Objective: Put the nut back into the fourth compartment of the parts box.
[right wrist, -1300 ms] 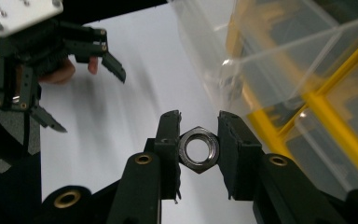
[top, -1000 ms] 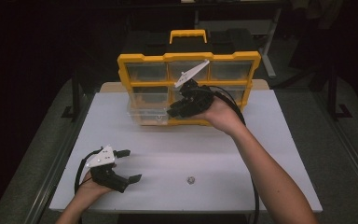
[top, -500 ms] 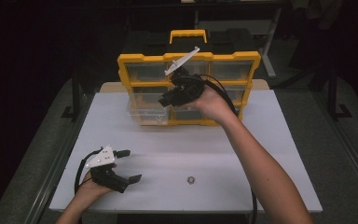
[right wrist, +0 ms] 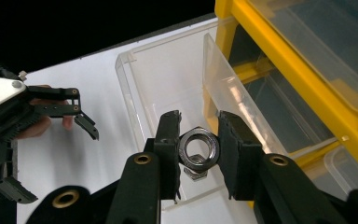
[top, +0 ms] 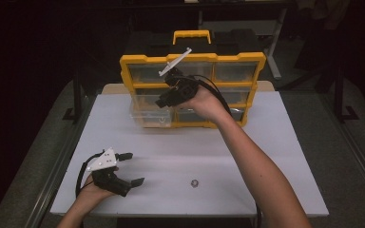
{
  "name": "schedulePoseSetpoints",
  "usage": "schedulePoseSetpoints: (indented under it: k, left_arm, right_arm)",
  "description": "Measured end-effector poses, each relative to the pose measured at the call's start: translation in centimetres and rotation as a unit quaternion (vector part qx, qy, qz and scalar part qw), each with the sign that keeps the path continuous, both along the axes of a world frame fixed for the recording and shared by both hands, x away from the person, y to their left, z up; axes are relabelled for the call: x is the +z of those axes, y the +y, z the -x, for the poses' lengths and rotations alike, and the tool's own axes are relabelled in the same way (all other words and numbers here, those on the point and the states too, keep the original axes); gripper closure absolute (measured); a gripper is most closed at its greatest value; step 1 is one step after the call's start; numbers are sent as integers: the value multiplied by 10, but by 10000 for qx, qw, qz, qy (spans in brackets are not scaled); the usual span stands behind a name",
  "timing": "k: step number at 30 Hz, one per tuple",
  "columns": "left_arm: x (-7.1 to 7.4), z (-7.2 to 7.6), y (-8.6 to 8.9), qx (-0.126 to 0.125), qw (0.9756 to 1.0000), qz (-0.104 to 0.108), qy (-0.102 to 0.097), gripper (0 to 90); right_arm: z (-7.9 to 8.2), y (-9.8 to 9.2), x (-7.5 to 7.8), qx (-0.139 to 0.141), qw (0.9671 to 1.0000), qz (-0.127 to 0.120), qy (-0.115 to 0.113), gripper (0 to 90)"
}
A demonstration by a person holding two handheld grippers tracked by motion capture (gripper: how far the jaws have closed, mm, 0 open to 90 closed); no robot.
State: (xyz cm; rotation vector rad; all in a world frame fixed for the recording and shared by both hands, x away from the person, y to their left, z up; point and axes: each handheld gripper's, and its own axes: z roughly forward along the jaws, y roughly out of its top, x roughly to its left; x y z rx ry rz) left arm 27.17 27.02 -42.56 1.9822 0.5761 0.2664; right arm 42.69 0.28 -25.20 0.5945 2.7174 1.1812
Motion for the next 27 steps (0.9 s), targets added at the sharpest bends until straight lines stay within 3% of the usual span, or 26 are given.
schedulePoseSetpoints:
  k: [2, 5, 8, 11, 13, 16, 24, 25, 27]
  left_arm:
    - [0, 0, 0, 3, 10000, -2, -5, 4]
    - [0, 0, 1, 10, 10000, -4, 6, 4]
    - [0, 0, 1, 2, 10000, -29, 4, 4]
    - [0, 0, 1, -13, 10000, -45, -24, 4]
    - [0, 0, 2, -16, 9999, -108, -23, 4]
    - [1, 0, 3, -3, 9999, -98, -23, 4]
    - [0, 1, 2, 9, 10000, -74, -6, 4]
    - [0, 1, 2, 9, 10000, -75, -5, 5]
    - [0, 1, 2, 15, 10000, -66, 1, 4]
  right_arm:
    - [-1, 1, -1, 12, 10000, 7, -24, 666]
    - [1, 1, 1, -110, 9998, -125, 86, 545]
    - [0, -3, 1, -42, 9998, -171, -72, 474]
    - [3, -7, 3, -141, 9996, -233, -10, 410]
    - [4, -11, 4, -73, 9994, -267, -229, 367]
    - [8, -17, 5, -129, 9990, -384, -206, 319]
    - [21, -31, -4, -40, 9990, -371, -227, 252]
    - [24, -32, -5, -128, 9990, -418, -106, 251]
    - [27, -37, -10, -77, 9987, -498, -106, 252]
